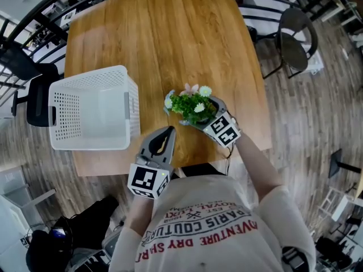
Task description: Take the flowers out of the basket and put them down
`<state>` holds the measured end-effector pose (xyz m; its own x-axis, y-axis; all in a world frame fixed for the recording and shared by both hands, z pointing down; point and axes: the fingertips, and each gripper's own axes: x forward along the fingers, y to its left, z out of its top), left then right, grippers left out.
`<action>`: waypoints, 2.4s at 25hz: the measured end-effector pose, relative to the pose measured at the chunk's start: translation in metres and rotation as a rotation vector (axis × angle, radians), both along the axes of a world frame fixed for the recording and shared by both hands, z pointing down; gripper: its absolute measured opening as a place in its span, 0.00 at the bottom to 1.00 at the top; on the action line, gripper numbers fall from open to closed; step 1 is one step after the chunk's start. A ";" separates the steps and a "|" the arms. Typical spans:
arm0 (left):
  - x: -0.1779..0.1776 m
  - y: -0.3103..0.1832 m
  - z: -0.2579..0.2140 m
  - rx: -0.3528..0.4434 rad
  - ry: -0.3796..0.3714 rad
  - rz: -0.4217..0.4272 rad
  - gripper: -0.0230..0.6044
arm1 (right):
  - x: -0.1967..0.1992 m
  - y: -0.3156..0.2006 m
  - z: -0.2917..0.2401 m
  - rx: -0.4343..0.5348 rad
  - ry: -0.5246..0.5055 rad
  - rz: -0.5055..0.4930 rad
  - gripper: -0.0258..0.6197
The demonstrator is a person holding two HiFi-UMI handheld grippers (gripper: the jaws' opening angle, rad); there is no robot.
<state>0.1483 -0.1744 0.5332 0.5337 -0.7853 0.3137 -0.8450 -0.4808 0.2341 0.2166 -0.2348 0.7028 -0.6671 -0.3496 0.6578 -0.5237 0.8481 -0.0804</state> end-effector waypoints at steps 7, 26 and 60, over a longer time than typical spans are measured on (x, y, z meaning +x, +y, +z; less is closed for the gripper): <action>0.009 0.011 -0.017 0.031 0.000 0.011 0.06 | 0.007 0.011 -0.075 0.136 -0.098 0.057 0.78; -0.024 0.021 -0.087 0.205 -0.035 -0.060 0.06 | 0.007 0.029 -0.235 0.316 -0.299 0.308 0.10; -0.101 0.029 -0.124 0.292 -0.064 -0.206 0.06 | -0.026 0.041 -0.284 0.467 -0.377 0.312 0.09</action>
<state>0.0476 -0.1453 0.4094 0.3419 -0.9356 0.0882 -0.9395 -0.3381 0.0559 0.1910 -0.1938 0.4190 -0.6433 -0.7540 0.1331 -0.7575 0.6520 0.0323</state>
